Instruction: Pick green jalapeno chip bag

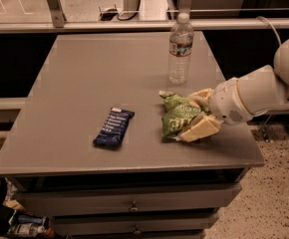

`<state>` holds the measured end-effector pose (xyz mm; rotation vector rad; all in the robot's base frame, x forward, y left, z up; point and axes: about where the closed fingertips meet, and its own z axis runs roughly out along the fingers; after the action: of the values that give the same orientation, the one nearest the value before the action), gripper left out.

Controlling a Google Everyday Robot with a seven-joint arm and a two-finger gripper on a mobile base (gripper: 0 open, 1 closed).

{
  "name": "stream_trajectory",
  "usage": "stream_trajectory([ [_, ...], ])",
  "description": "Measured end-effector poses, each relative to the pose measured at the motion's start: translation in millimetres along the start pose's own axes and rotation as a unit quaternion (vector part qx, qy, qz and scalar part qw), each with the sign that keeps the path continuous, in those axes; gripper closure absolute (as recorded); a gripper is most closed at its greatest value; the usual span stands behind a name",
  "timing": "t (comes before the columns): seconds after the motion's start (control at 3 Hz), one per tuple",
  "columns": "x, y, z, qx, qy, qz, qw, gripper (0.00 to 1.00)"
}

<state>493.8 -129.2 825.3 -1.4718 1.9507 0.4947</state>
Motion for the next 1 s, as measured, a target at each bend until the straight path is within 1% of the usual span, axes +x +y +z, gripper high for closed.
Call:
stream_trajectory([
  [0.33, -1.9, -0.1, -1.8, 0.000, 0.000, 0.000, 1.0000, 1.00],
  [1.0, -2.1, -0.1, -1.9, 0.000, 0.000, 0.000, 1.0000, 1.00],
])
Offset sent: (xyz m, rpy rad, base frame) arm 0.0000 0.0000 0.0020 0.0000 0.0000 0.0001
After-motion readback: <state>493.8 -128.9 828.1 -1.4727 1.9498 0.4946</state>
